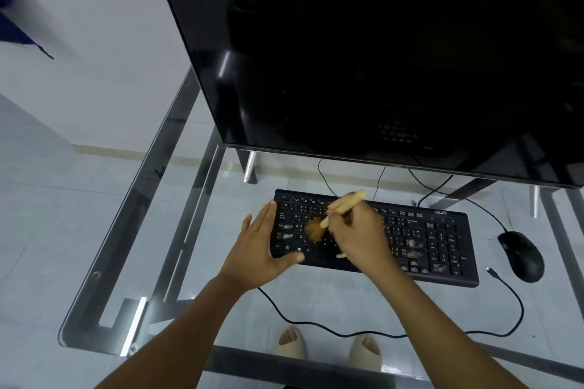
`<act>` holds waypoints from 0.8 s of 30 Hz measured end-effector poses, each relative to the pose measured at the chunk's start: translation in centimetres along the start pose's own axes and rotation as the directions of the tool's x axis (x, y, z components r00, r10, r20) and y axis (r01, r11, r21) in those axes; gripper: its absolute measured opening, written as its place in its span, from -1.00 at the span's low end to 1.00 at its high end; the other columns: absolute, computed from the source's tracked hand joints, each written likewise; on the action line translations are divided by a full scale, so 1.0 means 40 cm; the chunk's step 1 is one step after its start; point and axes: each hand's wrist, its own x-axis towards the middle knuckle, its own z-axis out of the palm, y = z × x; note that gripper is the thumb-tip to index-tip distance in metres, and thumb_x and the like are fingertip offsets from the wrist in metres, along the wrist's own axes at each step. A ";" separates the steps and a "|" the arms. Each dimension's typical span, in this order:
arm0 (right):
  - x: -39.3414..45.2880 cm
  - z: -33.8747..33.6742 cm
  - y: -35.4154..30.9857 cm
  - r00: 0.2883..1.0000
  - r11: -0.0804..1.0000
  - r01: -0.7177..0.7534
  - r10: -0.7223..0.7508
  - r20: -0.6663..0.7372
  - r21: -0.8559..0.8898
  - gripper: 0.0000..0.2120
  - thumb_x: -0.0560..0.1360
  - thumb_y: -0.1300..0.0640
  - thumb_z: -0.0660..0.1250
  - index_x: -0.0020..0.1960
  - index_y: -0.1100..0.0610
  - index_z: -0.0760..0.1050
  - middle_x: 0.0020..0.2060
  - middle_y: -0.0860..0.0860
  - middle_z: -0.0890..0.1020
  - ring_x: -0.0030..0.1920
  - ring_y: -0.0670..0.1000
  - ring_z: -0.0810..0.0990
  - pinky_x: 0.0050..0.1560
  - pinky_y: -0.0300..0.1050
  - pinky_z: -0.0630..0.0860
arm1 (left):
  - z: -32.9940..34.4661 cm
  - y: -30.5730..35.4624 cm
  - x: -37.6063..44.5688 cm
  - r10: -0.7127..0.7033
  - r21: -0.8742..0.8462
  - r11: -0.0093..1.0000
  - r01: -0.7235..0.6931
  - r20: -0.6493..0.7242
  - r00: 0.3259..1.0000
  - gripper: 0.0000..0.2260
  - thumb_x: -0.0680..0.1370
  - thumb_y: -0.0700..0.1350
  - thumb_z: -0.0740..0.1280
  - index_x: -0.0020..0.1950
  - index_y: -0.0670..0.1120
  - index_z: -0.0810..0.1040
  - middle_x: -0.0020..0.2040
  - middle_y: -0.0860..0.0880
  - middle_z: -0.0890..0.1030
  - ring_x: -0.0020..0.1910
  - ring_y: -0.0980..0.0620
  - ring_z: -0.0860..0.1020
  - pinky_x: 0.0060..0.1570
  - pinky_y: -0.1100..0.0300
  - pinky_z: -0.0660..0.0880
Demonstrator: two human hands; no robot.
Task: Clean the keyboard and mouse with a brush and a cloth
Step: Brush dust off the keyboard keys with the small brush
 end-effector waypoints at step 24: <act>0.037 -0.031 0.039 0.972 1.000 0.012 -0.007 -0.235 0.022 -0.89 0.52 0.25 0.34 -0.08 0.06 0.58 -0.21 -0.09 0.66 -0.24 -0.22 0.61 -0.23 -0.41 0.50 | 0.081 0.107 -0.018 0.199 0.388 0.905 -0.174 -0.023 0.980 -0.43 0.58 0.05 0.09 0.53 -0.20 0.14 0.54 -0.13 0.16 0.54 -0.03 0.02 0.48 -0.06 -0.01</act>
